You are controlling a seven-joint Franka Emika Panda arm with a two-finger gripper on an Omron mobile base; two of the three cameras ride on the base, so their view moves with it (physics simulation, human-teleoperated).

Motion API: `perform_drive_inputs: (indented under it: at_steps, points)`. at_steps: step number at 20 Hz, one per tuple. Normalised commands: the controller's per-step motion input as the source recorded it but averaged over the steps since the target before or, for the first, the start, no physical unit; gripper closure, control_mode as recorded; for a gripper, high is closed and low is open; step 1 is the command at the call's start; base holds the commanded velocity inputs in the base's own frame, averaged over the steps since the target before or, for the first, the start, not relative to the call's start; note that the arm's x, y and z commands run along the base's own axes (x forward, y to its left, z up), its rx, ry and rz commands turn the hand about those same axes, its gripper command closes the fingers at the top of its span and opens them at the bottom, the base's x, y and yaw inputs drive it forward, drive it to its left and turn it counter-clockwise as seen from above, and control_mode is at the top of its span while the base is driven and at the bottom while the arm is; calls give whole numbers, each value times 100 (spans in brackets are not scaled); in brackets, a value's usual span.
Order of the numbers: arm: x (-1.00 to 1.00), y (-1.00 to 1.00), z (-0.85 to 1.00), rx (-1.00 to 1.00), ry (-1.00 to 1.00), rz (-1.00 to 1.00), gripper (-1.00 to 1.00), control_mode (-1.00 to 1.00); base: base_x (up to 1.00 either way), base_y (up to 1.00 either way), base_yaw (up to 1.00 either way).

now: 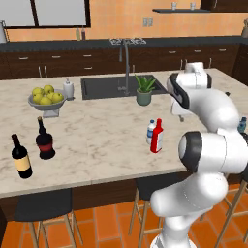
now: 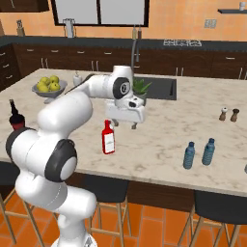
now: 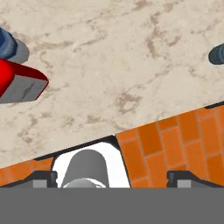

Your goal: Move the plastic bottles in the middle to the plastics group, and the glass bottles in the middle to the glass group.

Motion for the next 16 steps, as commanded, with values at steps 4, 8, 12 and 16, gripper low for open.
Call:
perform_drive_inputs:
  at_steps: [4,8,12,16]
  points:
    - [0,63,12,9,-3,0,-100,-100,0,0,0]
    - [13,75,4,1,-2,1,-100,-100,0,0,0]
    - [42,62,0,0,-6,1,-100,-100,0,0,0]
    - [46,25,0,0,-2,0,-100,-100,0,0,0]
